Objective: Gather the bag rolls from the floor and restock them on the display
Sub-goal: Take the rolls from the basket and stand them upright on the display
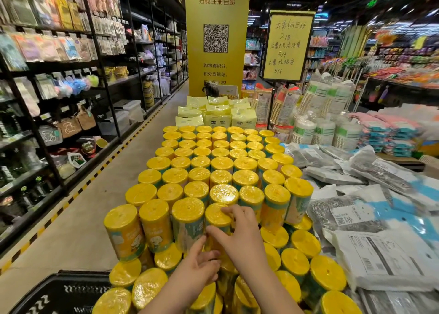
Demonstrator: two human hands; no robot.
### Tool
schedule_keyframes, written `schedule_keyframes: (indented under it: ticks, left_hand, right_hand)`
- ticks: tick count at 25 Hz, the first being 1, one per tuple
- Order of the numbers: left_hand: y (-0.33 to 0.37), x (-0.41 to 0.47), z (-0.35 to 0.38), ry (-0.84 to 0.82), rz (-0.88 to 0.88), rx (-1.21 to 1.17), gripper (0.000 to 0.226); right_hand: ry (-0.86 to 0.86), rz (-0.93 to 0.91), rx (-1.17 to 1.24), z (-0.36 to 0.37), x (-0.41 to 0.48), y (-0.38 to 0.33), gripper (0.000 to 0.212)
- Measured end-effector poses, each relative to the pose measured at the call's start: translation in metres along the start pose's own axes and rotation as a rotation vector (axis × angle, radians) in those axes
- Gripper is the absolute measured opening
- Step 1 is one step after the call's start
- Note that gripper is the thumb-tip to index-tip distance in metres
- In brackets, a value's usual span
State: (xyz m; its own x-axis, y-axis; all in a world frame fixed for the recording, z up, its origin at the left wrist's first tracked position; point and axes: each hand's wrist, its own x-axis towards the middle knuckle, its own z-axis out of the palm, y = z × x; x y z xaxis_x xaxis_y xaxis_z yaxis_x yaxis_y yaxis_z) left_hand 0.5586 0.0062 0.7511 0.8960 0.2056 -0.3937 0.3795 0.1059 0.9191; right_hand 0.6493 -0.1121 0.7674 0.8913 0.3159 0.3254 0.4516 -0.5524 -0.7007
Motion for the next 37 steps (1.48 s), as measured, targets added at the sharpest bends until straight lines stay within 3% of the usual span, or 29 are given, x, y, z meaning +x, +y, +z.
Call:
schedule_keyframes:
  ticks: [9, 13, 17, 20, 28, 32, 37]
  left_hand:
    - [0.028, -0.022, -0.010, -0.023, 0.070, 0.421, 0.083]
    - [0.049, -0.046, -0.012, 0.028, 0.250, 0.676, 0.077]
    - [0.080, -0.074, -0.022, 0.216, 0.566, 1.135, 0.076]
    - [0.102, -0.092, -0.030, 0.399, 0.600, 1.457, 0.081]
    - [0.109, -0.124, -0.074, 0.497, 0.619, 1.537, 0.080]
    - [0.086, -0.156, -0.138, 0.522, 0.561, 1.462, 0.077]
    - [0.048, -0.220, -0.273, 0.602, 0.394, 1.477, 0.078]
  right_hand:
    - [-0.195, -0.038, -0.082, -0.024, -0.012, -0.003, 0.066]
    - [-0.205, -0.085, -0.145, -0.051, -0.021, -0.009, 0.070]
    - [-0.169, -0.226, -0.300, -0.084, -0.029, -0.025, 0.072]
    - [-0.150, -0.318, -0.401, -0.104, -0.034, -0.050, 0.071]
    - [-0.159, -0.446, -0.411, -0.086, -0.050, -0.129, 0.068]
    - [-0.198, -0.514, -0.377, -0.029, -0.063, -0.178, 0.066]
    - [-0.296, -0.599, -0.329, 0.082, -0.098, -0.277, 0.066]
